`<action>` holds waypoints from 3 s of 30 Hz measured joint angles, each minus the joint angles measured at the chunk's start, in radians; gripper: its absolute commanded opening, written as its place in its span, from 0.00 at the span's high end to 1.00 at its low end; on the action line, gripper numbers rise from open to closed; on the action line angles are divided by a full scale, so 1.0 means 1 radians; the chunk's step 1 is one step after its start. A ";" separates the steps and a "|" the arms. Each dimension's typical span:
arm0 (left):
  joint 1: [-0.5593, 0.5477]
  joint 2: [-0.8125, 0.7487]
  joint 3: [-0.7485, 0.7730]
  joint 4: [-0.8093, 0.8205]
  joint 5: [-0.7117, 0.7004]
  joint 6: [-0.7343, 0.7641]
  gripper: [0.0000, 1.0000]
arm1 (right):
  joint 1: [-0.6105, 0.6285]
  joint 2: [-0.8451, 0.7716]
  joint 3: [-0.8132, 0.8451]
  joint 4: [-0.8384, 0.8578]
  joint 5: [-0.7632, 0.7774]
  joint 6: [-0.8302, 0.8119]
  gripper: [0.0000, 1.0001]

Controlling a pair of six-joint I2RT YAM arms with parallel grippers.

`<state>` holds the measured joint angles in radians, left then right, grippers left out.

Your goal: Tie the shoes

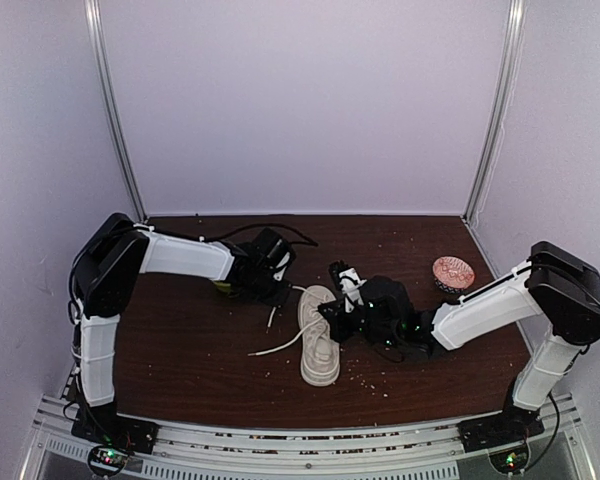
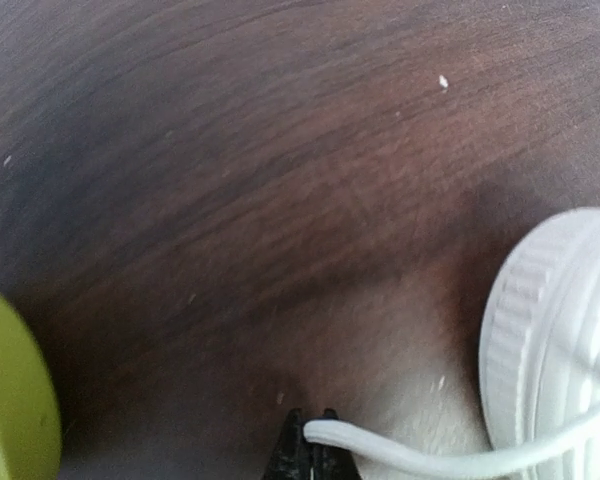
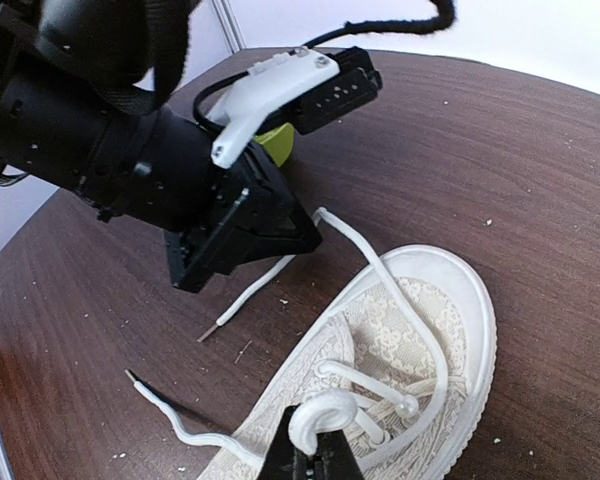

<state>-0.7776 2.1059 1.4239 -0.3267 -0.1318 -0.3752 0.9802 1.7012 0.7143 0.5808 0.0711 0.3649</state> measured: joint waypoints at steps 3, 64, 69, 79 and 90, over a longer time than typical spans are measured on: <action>0.000 -0.073 -0.060 -0.015 -0.006 -0.032 1.00 | -0.002 0.000 0.000 -0.006 0.000 0.006 1.00; -0.126 -0.250 -0.043 0.047 0.370 -0.370 0.56 | -0.081 -0.021 -0.014 0.038 -0.301 0.027 1.00; -0.124 -0.234 -0.042 0.084 0.407 -0.385 0.70 | -0.081 -0.021 -0.014 0.038 -0.301 0.025 1.00; -0.122 -0.228 -0.077 0.143 0.468 -0.421 1.00 | -0.081 -0.021 -0.014 0.023 -0.291 0.016 0.66; -0.092 -0.236 -0.135 0.138 0.435 -0.421 1.00 | -0.079 -0.239 -0.134 -0.021 -0.255 0.006 0.45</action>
<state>-0.8700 1.8698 1.2884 -0.1886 0.3027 -0.7959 0.9009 1.4624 0.5808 0.5602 -0.1841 0.3710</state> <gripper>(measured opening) 0.022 0.573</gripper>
